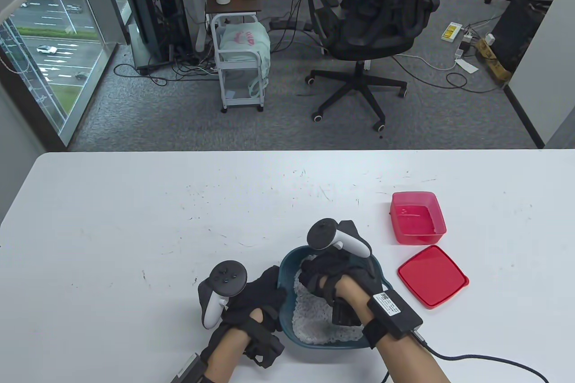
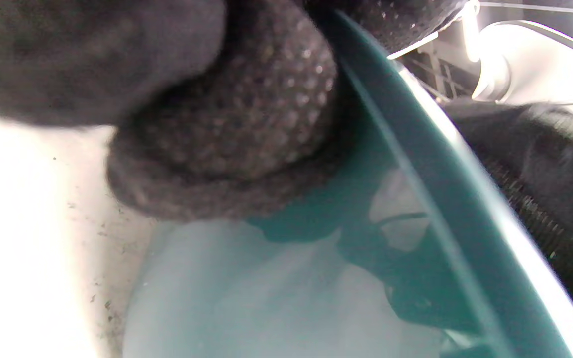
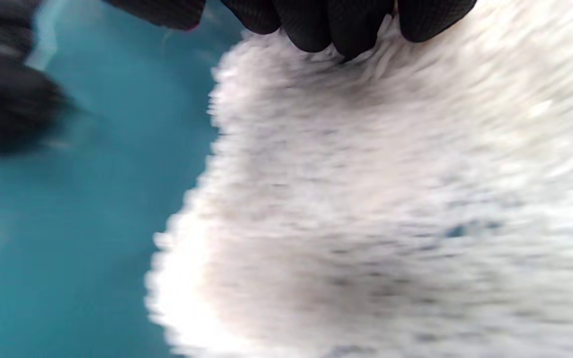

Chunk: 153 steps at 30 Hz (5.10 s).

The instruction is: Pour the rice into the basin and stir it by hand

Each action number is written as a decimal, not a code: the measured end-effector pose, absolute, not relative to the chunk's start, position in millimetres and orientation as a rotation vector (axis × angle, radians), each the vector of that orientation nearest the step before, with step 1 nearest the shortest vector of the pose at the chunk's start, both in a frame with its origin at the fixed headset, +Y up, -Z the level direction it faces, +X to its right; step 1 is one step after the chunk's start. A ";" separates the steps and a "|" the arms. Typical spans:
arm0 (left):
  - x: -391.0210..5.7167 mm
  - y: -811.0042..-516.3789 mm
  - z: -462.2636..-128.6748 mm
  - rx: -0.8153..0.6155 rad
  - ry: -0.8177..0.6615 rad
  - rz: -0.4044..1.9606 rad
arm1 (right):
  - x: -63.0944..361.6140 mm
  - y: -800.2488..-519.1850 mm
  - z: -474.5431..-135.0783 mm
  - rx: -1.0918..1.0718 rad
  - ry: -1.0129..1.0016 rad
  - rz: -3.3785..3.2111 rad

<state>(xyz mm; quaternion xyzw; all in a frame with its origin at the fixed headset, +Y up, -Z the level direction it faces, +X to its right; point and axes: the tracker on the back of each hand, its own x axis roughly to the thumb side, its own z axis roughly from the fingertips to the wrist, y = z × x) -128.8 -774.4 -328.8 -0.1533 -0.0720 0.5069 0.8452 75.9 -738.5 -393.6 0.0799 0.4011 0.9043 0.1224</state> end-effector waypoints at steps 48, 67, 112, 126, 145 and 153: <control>-127.9 -774.0 -327.8 -0.322 -0.138 1.068 | 75.3 -753.4 -355.6 0.195 1.563 2.921; -127.4 -773.9 -327.9 -0.321 -0.153 1.066 | 69.7 -752.4 -390.3 0.361 1.235 2.202; -127.2 -774.5 -327.3 -0.324 -0.135 1.077 | 93.4 -741.3 -394.7 0.144 1.233 2.551; -137.8 -770.3 -331.6 -0.275 -0.133 1.038 | 118.1 -695.2 -360.3 0.552 0.814 2.376; -179.7 -723.9 -322.6 0.216 -0.290 0.122 | 210.1 -664.9 -304.7 0.669 -0.313 3.023; -181.1 -736.8 -329.4 0.146 -0.271 0.020 | 261.0 -709.2 -322.9 0.468 -0.149 3.031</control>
